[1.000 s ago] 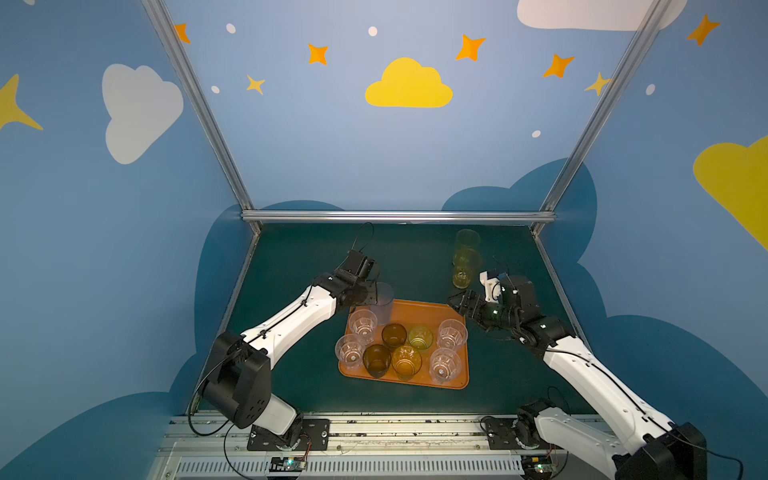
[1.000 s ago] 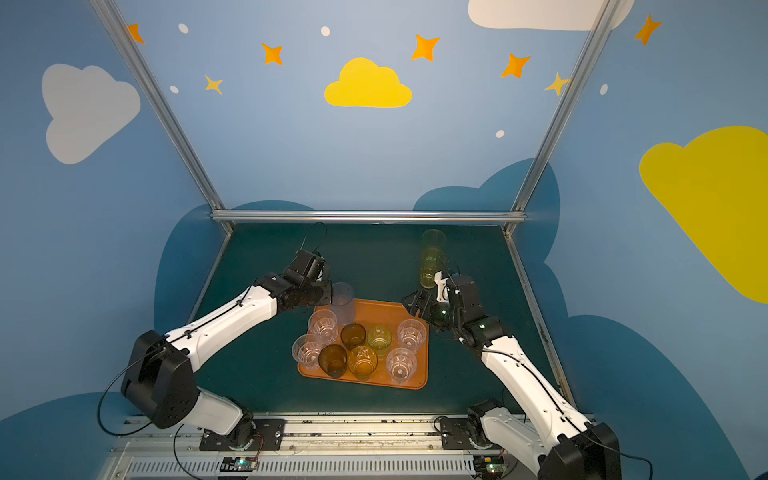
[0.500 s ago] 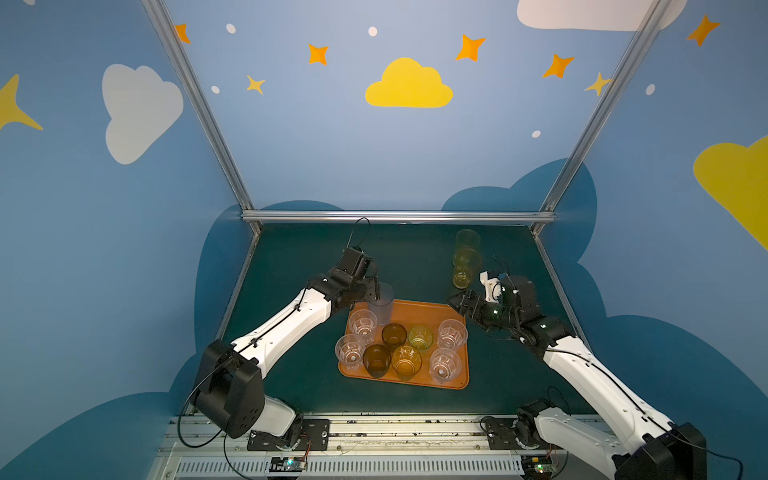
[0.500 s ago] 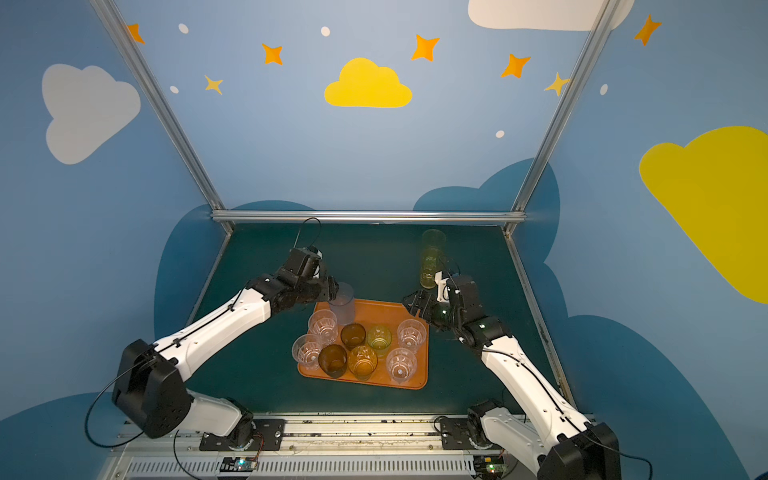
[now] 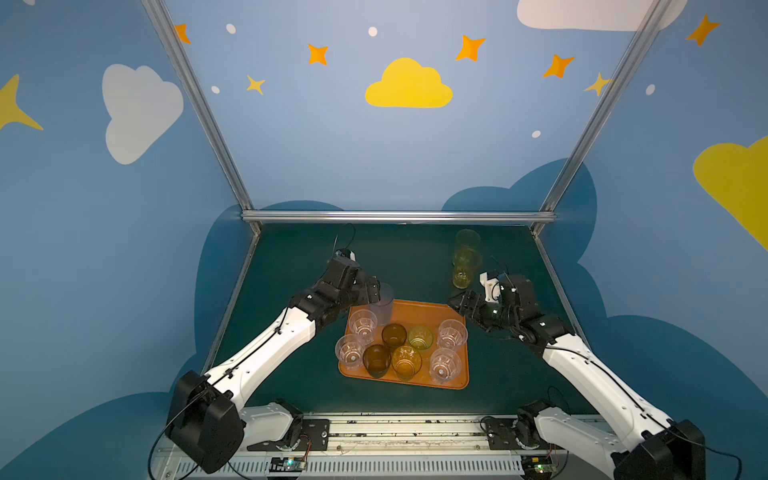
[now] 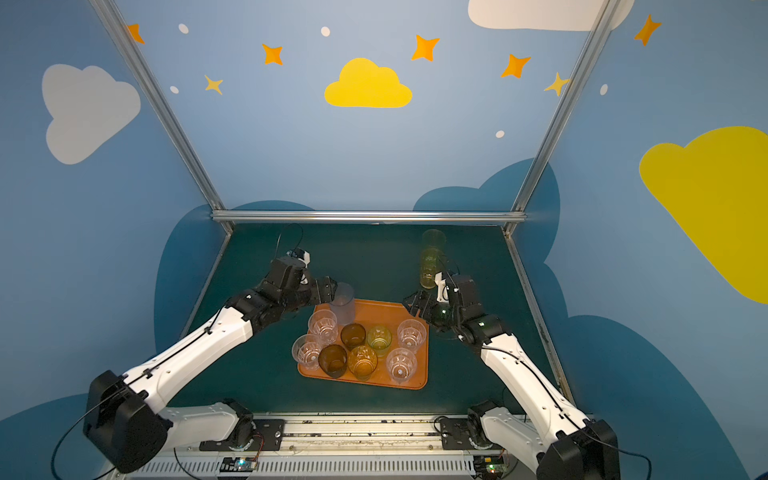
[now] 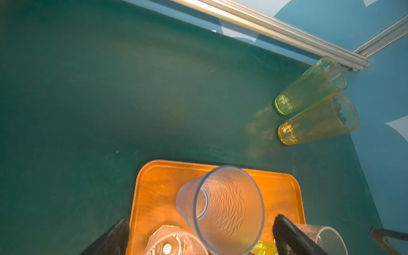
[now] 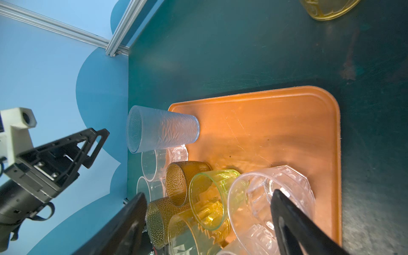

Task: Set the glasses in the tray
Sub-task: 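Lower the frosted glass onto the tray and open the left gripper, then move the right gripper toward the yellow glass lying farther from the robot, then lower the right gripper onto the yellow glass and close on its rim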

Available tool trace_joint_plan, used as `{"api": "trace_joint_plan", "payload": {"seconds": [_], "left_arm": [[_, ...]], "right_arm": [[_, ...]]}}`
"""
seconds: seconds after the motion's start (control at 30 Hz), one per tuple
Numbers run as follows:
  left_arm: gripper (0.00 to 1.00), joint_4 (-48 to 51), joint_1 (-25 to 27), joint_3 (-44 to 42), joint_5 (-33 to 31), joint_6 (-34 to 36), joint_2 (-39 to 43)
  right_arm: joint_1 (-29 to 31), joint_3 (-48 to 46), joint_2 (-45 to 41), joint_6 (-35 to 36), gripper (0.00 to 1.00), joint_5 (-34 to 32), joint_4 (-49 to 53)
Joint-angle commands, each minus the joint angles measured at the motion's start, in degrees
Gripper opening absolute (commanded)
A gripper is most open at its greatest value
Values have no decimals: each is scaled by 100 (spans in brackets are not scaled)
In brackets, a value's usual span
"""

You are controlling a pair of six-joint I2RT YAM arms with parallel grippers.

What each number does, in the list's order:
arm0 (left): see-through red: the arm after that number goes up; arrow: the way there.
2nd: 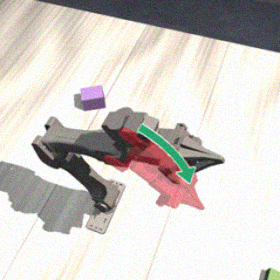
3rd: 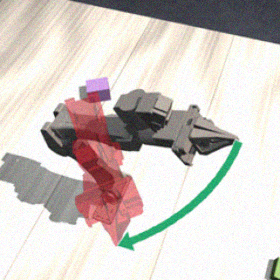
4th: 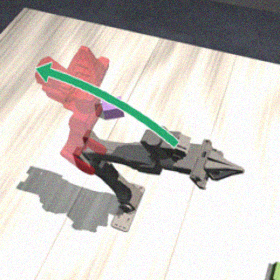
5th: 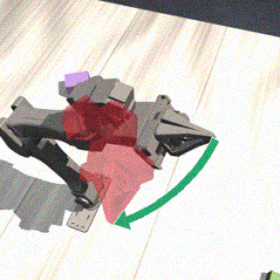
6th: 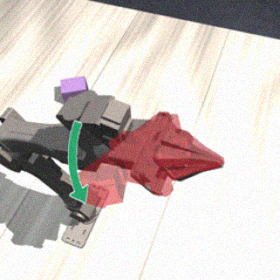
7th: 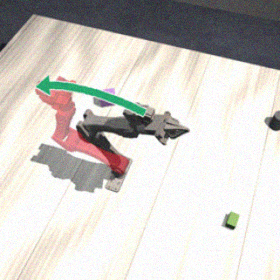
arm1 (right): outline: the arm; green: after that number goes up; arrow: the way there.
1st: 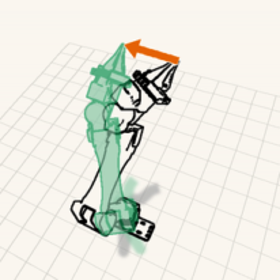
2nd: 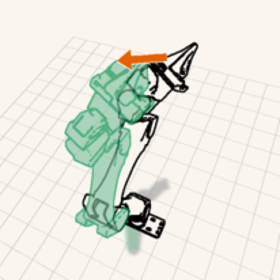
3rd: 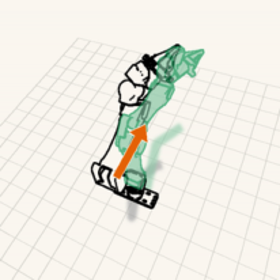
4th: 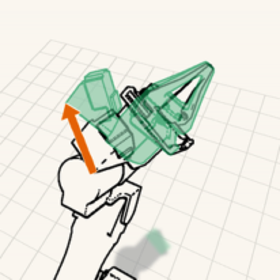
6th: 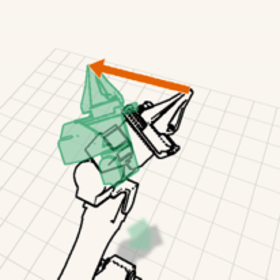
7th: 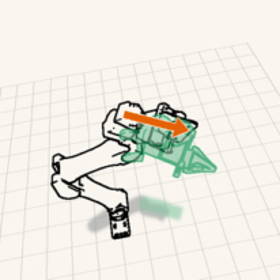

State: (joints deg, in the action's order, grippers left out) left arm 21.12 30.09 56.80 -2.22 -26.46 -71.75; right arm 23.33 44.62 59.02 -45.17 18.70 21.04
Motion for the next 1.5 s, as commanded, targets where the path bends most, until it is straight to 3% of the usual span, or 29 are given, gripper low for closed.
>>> {"api": "trace_joint_plan", "payload": {"seconds": [0.0, 0.53, 0.63, 0.87, 1.17, 1.3, 1.47], "left_arm": [[100, -255, 10, -110, 75, -119, 250], [100, -1122, 6, -1099, 816, -215, 951], [100, -1295, 8, -1259, 977, -175, 1017], [100, -1707, 7, -1502, 1329, -70, 1092], [100, -2213, 21, -1798, 1669, -78, 1286], [100, -2272, 24, -1831, 1674, -84, 1286], [100, -2312, 35, -1851, 1750, -44, 1276]], "right_arm": [[-30, 302, -34, 25, 87, -201, 290], [-539, 1451, 144, 448, 87, -1115, 1136], [-803, 1794, 459, 532, 87, -1366, 1435], [-1282, 2515, 1451, 712, 86, -1104, 1499], [-1479, 3242, 2777, 681, 70, -1220, 1289], [-1515, 3566, 3383, 670, 53, -1260, 1344], [-1525, 3805, 3860, 663, 50, -1369, 1366]]}}
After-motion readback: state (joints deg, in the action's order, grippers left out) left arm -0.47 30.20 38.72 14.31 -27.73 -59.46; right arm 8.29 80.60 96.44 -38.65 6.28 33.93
